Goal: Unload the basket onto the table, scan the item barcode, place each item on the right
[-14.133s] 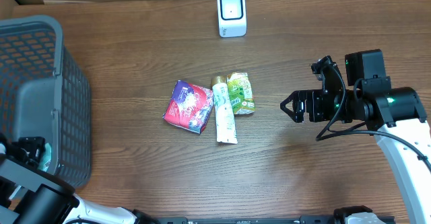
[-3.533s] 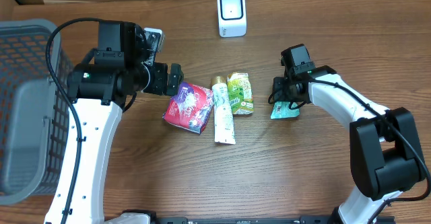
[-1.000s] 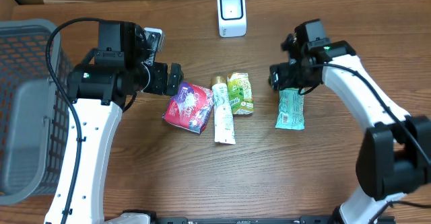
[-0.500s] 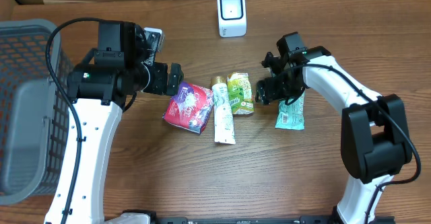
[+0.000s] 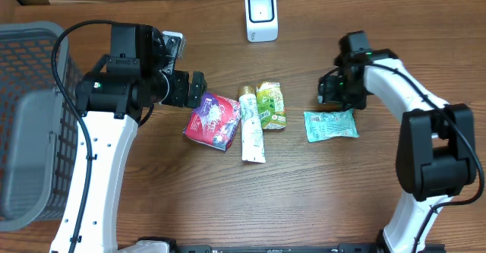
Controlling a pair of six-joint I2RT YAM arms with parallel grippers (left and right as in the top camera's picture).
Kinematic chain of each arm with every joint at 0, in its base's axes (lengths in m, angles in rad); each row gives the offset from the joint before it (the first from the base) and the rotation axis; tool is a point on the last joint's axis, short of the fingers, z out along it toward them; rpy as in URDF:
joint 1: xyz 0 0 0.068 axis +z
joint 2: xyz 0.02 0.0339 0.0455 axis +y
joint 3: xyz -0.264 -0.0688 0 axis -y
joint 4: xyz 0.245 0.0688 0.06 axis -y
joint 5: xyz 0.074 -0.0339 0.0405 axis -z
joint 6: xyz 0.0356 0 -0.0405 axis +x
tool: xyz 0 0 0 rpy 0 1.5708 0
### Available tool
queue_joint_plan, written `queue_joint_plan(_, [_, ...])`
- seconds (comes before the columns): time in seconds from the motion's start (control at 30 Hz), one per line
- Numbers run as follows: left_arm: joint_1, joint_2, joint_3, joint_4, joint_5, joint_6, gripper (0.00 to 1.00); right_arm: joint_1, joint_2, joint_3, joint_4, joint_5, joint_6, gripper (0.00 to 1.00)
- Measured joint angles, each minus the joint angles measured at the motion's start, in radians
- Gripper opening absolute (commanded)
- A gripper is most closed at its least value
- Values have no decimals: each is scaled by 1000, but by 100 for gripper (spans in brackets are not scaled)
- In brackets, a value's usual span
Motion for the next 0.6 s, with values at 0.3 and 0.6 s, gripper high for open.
queue_joint_plan(0.3, [0,0,0,0,0,0,100,-155,-81,57,-100,-220,-61,91])
queue_joint_plan(0.6, [0,0,0,0,0,0,100,-304,-124,-93,-115,-385,-218,90])
